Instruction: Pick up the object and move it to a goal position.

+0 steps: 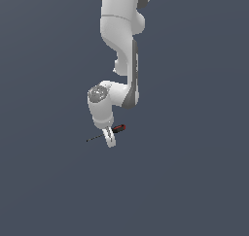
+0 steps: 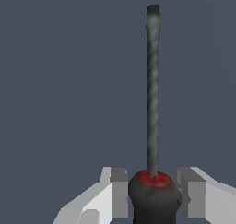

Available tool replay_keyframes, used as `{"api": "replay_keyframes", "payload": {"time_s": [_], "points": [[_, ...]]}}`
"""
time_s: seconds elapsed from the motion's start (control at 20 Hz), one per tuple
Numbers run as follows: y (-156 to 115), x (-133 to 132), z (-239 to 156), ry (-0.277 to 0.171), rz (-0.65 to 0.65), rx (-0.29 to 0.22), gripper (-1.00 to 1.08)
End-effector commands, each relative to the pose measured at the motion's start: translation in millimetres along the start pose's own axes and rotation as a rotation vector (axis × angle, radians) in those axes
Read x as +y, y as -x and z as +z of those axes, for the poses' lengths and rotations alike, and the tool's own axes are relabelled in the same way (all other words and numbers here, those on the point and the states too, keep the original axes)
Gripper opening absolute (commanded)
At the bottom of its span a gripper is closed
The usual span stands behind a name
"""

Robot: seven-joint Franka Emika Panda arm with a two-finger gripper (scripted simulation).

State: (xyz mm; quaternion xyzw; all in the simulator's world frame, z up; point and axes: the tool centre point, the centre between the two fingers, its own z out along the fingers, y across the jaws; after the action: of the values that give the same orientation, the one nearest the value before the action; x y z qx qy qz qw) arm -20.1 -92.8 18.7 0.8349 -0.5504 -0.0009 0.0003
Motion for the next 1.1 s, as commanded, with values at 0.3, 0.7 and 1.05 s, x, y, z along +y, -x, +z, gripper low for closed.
{"api": "replay_keyframes", "payload": {"time_s": [0.3,0.7,1.05], "points": [[-15.4,27.8,-31.2,-0.002,0.001,0.000,-1.00],[-43.7,80.0,-89.1,-0.003,0.002,-0.002,-1.00],[-67.7,120.4,-135.6,-0.003,0.002,-0.002,-1.00]]}}
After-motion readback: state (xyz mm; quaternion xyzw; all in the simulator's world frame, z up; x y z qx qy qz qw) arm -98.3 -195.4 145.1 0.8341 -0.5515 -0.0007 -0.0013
